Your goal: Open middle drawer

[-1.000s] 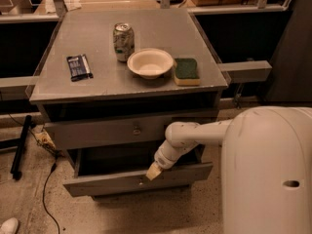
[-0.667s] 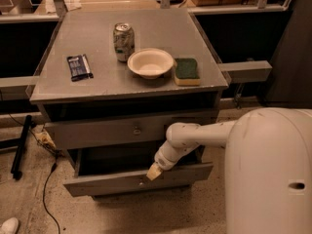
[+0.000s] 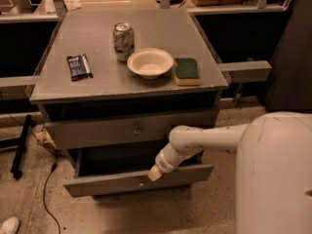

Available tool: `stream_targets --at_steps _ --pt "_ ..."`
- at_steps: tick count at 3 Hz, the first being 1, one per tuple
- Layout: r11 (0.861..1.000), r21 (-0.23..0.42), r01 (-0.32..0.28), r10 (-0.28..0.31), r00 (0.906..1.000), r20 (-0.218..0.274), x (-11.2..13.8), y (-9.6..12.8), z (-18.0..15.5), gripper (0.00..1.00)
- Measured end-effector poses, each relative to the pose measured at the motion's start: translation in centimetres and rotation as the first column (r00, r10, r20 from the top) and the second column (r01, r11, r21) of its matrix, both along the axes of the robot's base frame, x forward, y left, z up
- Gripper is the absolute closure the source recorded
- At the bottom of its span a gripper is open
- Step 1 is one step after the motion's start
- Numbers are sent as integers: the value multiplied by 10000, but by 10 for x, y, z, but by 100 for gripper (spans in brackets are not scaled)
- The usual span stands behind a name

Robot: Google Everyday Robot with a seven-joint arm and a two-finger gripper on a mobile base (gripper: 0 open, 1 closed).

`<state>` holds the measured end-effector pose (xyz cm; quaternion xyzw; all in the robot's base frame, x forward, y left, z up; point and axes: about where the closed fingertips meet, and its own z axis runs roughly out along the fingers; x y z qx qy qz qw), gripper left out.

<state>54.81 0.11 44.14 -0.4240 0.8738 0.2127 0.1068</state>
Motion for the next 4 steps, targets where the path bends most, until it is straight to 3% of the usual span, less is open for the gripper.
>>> stream_targets --at_steps 4 --pt "9991 344 231 -227 9997 -97 -7 0 11 100"
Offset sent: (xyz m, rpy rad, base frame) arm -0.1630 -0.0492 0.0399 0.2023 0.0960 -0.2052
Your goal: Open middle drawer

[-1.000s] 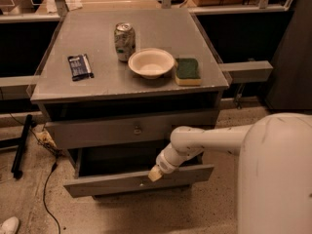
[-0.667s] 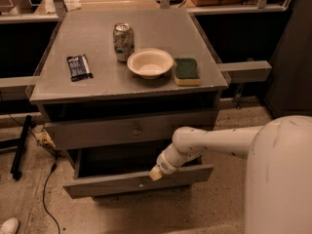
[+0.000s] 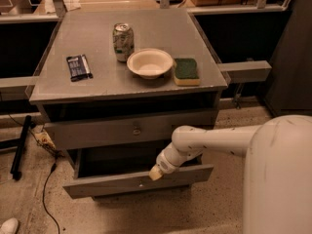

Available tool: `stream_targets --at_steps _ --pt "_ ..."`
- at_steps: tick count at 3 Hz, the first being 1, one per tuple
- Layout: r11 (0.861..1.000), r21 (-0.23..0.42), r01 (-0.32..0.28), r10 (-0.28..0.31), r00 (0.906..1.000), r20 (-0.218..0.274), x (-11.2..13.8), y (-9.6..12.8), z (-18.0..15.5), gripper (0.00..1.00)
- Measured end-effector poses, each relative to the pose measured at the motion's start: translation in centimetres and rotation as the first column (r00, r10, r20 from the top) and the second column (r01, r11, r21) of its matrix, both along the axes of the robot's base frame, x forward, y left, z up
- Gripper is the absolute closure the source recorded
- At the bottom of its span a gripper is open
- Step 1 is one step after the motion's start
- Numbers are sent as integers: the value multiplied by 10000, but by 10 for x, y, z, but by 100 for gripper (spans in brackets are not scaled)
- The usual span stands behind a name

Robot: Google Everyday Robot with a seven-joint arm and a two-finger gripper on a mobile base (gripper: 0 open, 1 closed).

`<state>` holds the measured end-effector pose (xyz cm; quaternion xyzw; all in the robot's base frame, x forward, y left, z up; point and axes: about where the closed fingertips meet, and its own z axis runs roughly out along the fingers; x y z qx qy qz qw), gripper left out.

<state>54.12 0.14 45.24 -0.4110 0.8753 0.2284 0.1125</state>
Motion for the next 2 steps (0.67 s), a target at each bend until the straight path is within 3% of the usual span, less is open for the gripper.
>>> stream_targets --at_steps 2 --pt "10000 -8 76 -76 9999 -96 -2 -1 3 100"
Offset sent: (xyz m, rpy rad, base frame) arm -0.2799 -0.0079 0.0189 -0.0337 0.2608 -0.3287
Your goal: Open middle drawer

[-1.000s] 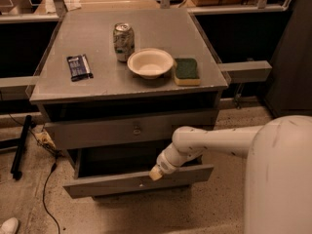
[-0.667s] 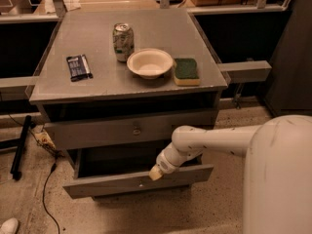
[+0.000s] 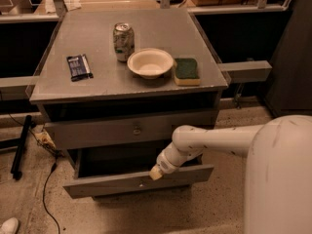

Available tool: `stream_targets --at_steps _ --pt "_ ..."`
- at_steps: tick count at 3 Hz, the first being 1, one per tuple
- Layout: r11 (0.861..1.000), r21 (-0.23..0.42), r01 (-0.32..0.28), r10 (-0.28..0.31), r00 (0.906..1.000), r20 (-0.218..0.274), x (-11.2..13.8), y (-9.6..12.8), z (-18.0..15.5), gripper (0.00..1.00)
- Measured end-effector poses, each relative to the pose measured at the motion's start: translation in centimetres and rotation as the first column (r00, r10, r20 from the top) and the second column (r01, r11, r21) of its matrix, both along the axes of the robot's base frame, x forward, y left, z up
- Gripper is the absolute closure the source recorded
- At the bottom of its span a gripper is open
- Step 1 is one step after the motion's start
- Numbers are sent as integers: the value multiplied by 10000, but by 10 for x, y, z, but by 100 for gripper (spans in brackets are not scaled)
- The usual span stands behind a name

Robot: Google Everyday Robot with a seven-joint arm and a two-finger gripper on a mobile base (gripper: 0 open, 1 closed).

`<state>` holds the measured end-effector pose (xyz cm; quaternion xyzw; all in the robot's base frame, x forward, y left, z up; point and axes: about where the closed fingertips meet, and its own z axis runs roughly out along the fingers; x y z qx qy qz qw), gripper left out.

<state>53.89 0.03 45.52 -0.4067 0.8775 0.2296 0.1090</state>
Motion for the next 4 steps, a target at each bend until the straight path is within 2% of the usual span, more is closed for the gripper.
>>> stream_targets --at_steps 2,4 --pt "10000 -4 64 -64 10000 -44 0 -1 1 100" --pt "9988 184 445 -443 9990 -87 4 0 10 100"
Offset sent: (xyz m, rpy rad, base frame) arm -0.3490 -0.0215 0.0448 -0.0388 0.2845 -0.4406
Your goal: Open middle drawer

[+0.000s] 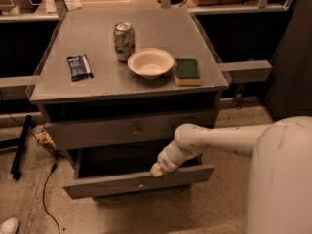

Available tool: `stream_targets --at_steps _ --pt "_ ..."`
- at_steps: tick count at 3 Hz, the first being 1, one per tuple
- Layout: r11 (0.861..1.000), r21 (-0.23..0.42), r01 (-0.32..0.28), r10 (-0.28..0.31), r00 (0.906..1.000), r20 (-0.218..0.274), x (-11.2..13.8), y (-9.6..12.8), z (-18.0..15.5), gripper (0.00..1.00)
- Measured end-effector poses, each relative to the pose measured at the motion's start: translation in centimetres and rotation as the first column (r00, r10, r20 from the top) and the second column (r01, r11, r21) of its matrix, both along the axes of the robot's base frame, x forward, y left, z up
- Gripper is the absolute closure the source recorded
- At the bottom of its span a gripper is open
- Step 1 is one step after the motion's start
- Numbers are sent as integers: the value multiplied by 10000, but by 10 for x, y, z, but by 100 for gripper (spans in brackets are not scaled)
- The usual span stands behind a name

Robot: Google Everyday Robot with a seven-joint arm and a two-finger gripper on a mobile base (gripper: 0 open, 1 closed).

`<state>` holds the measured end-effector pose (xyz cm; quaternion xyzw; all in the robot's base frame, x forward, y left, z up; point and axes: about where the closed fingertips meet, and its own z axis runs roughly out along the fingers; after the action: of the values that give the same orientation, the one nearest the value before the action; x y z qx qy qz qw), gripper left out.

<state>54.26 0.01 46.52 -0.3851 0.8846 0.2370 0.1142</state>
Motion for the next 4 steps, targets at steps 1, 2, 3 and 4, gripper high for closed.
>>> stream_targets --at_steps 1,2,3,4 --pt "9999 67 111 -111 9999 0 5 0 3 100" --pt "9999 67 111 -111 9999 -1 6 0 3 73" --pt "9999 67 110 -110 9999 -1 6 0 3 50" --pt "9999 67 110 -110 9999 -2 6 0 3 27"
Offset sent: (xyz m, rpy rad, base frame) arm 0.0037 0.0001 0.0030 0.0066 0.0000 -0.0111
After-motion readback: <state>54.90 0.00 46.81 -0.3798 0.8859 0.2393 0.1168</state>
